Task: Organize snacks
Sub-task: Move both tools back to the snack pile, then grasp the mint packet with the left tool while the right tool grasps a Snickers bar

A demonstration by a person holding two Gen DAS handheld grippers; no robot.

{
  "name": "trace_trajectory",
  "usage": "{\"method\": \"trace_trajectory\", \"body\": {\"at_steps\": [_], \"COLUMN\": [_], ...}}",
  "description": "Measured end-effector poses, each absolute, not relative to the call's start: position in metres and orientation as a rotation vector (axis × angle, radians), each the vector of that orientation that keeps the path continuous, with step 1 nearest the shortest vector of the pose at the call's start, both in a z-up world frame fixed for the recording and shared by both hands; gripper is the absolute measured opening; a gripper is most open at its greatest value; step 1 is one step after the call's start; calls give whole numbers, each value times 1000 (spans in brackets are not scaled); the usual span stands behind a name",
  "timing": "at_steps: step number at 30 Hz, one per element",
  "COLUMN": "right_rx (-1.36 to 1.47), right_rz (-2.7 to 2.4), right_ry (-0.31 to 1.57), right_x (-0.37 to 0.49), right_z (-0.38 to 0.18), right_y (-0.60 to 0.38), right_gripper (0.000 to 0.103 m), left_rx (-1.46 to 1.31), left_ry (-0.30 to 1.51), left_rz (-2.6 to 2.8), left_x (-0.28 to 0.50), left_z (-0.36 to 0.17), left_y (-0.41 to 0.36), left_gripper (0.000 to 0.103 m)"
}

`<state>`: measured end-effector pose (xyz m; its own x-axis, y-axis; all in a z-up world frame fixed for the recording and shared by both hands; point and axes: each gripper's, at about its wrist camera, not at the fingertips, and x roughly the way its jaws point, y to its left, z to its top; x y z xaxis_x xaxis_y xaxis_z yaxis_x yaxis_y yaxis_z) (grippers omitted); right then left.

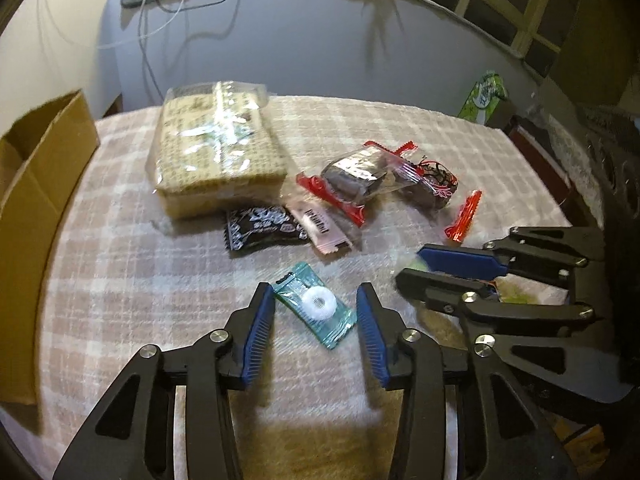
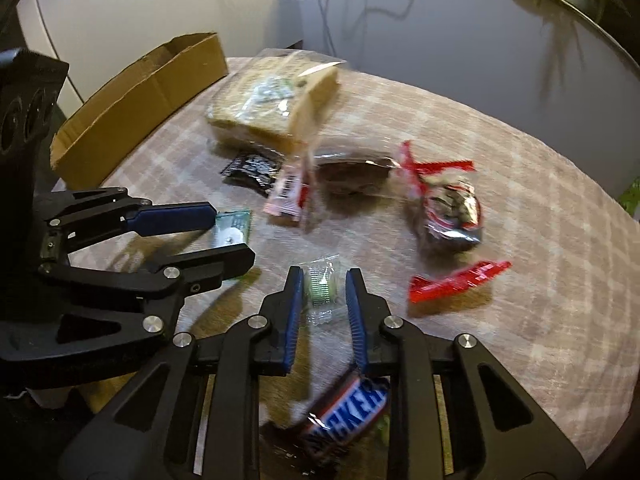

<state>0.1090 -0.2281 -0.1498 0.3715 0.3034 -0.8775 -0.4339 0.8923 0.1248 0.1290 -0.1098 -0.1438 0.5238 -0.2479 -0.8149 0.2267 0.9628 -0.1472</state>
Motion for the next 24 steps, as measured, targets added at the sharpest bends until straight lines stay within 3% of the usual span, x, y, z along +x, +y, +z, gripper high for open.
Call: {"method": "trace_trajectory", "body": {"at_steps": [8,12,24], "right_rx": [-120,-111,-107], "right_rz": [448,450,470], "right_ry": [1085,1080,1050], "right_x": [108,108,99], "right_z": [-150,-148,-137], "right_y": [-246,-248,-236], "right_gripper": [23,23,22], "left_rx": [135,141,50], "left_ry": [927,928,913], "left_rz": [-262,-264,-245], "left_x": [125,124,102], "left_z": [-149,-148,-134], "left_y": [-136,-133,-103], "left_gripper": [38,21,19]}}
